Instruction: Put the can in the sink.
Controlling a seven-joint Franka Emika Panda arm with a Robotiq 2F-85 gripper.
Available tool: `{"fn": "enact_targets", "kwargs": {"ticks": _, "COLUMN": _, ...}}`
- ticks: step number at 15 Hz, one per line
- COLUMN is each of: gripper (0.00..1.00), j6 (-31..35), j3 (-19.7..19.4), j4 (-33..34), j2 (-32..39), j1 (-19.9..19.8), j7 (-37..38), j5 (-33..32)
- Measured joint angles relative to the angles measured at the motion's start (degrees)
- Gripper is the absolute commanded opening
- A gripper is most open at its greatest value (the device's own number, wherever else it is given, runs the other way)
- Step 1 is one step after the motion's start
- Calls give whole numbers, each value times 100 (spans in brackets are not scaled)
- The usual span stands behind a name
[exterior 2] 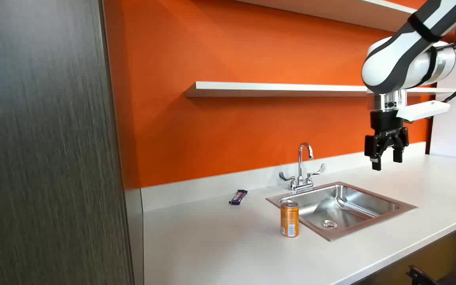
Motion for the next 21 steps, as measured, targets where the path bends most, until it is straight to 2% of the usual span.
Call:
{"fn": "enact_targets", "kwargs": {"ticks": 5, "gripper": 100, "j6": 0, "j3": 3, "j4": -1, "j2": 1, "j1": 6, "j7": 0, "j5": 17}}
{"fn": "enact_targets", "kwargs": {"ticks": 8, "gripper": 100, "j6": 0, "j3": 48, "j4": -1, "j2": 1, "j1": 156, "j7": 0, "j5": 82}}
{"fn": "enact_targets", "kwargs": {"ticks": 14, "gripper": 100, "j6": 4, "j3": 554, "j4": -39, "j2": 50, "j1": 775, "j7": 116, "j5": 398}}
{"fn": "enact_targets", "kwargs": {"ticks": 21, "gripper": 100, "j6": 12, "j3": 1173, "j4": 16, "j2": 543, "j1": 1271, "j7": 944, "j5": 1023}}
